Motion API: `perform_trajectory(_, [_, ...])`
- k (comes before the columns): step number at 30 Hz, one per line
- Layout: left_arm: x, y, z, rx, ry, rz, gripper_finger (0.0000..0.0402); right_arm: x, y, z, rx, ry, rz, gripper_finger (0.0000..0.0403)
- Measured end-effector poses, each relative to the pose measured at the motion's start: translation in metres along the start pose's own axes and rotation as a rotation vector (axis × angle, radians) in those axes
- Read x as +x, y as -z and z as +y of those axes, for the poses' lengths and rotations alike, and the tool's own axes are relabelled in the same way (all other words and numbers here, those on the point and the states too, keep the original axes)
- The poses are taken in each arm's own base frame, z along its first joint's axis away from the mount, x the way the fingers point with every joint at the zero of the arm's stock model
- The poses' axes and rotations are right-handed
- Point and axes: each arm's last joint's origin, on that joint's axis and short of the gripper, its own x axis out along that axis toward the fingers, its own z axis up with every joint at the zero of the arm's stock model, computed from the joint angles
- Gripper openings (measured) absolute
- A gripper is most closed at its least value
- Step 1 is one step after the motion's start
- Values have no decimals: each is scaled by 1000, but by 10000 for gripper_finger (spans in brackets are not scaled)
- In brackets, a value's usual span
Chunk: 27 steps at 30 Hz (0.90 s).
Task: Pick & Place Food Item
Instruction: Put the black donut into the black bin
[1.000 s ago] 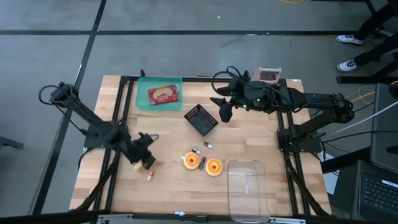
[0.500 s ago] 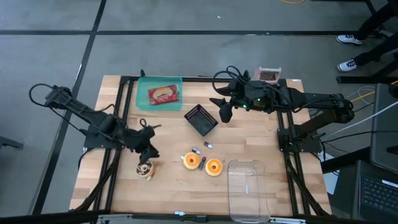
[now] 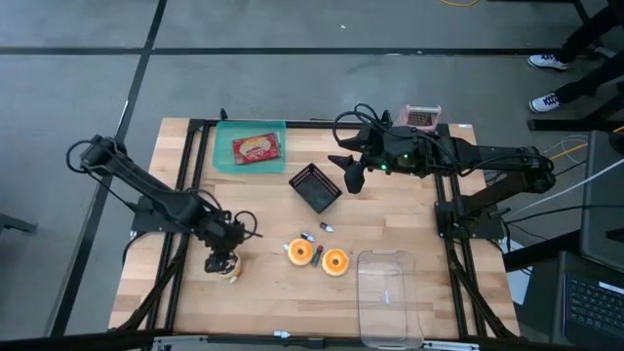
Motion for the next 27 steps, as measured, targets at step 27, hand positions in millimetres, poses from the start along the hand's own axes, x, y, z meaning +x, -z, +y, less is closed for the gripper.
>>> perform_trajectory(27, [62, 6, 11, 50, -43, 150, 223, 1, -1, -4, 4, -3, 3, 228])
